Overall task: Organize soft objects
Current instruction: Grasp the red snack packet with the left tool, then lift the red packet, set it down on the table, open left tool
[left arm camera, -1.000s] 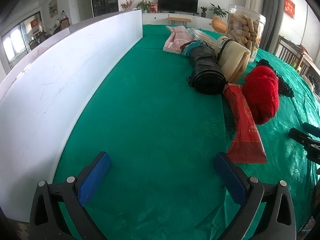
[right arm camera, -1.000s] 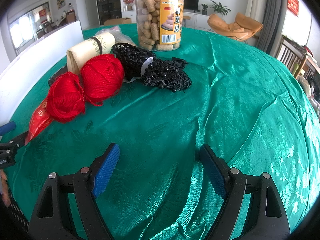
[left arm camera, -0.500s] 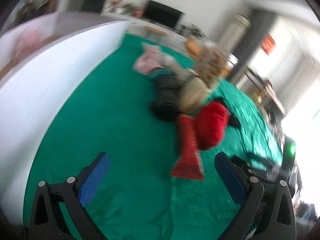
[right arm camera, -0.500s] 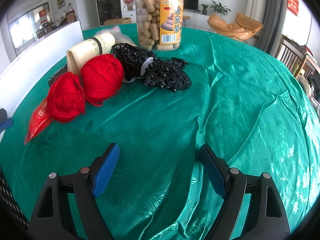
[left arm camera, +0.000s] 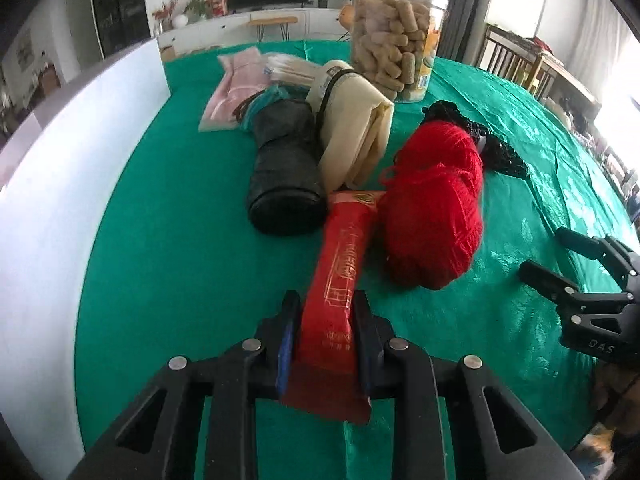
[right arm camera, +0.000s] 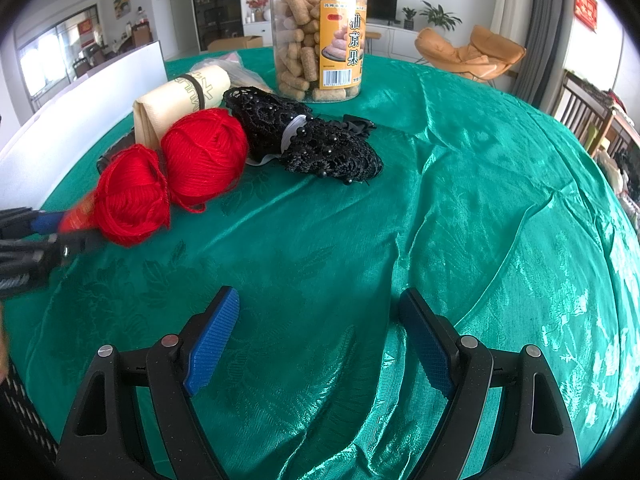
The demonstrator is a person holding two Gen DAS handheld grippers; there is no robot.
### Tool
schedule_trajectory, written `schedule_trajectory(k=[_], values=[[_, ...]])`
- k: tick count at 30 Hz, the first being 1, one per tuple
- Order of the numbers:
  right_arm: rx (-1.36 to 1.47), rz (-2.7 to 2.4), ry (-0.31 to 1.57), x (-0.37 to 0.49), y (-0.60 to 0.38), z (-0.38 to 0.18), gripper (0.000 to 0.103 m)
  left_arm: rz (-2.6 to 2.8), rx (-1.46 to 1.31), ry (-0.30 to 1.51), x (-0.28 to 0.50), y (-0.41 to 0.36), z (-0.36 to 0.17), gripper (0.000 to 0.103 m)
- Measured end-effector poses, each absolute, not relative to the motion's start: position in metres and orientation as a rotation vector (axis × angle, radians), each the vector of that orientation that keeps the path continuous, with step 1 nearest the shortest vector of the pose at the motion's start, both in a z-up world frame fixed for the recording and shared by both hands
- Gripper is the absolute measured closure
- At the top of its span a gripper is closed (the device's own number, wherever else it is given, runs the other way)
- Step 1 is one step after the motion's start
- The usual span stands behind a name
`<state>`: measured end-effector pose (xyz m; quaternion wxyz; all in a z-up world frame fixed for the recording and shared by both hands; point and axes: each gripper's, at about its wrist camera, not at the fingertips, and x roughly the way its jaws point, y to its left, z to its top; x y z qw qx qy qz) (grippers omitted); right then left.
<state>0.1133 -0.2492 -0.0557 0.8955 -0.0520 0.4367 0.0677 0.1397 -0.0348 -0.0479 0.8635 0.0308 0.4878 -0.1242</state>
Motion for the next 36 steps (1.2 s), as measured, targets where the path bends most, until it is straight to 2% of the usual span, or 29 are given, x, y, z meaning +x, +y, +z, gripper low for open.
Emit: schedule_trajectory(k=[8,9,10,11,12,13,22,26,30,32,36], values=[[-0.108,0.140,0.905,0.113,-0.249,-0.056,0.019,-0.030,-0.023,0.979,0.091,0.024,-0.039,0.078],[-0.108,0.141,0.905,0.113,-0.249,-0.056,0.019,-0.031,-0.050,0.967,0.090,0.028,-0.037,0.073],[-0.108,0.140,0.905,0.113,-0.249,-0.056,0.019,-0.034,-0.067,0.953,0.090,0.031,-0.034,0.067],[-0.108,0.140,0.905,0.113,-0.249,-0.056,0.019,-0.040,-0.071,0.948,0.092,0.032,-0.033,0.045],[-0.108,0.141,0.905,0.113,-0.249,-0.056,0.019,-0.046,-0.065,0.954,0.095,0.031,-0.035,0.018],[-0.108,0.140,0.905,0.113,-0.249,-0.056,0.019,-0.047,-0.058,0.958,0.097,0.029,-0.037,0.012],[-0.107,0.141,0.905,0.113,-0.249,-0.056,0.019,0.041,-0.038,0.974,0.117,0.028,-0.059,0.010],[-0.104,0.143,0.906,0.114,-0.250,-0.056,0.018,0.044,-0.008,0.960,0.116,0.026,-0.064,0.000],[-0.098,0.146,0.910,0.115,-0.251,-0.056,0.017,0.041,-0.011,0.936,0.113,0.027,-0.065,0.000],[-0.099,0.163,0.920,0.117,-0.250,-0.057,0.013,0.039,-0.010,0.930,0.112,0.027,-0.065,0.000],[-0.115,0.207,0.960,0.130,-0.259,-0.042,0.015,0.037,-0.008,0.921,0.109,0.026,-0.065,0.000]])
